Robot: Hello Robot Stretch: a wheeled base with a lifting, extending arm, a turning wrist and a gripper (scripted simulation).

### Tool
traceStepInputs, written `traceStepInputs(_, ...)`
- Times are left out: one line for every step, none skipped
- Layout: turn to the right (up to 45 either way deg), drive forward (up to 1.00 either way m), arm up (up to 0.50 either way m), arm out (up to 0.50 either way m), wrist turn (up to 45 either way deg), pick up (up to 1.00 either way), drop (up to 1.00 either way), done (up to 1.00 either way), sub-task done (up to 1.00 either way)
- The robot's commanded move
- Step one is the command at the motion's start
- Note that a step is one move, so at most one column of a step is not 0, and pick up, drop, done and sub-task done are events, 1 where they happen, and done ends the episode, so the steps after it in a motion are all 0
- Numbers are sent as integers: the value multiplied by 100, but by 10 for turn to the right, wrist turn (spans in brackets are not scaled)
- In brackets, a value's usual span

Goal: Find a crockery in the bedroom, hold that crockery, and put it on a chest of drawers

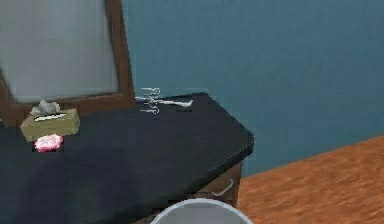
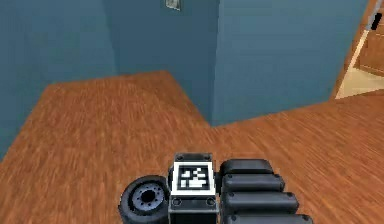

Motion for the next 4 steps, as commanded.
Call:
traceStepInputs(-450,0,0,0,0,0,0,0,0)
traceStepInputs(-450,0,0,0,0,0,0,0,0)
traceStepInputs(-300,0,0,0,0,0,0,0,0)
traceStepInputs(0,0,0,48,0,0,0,0,0)
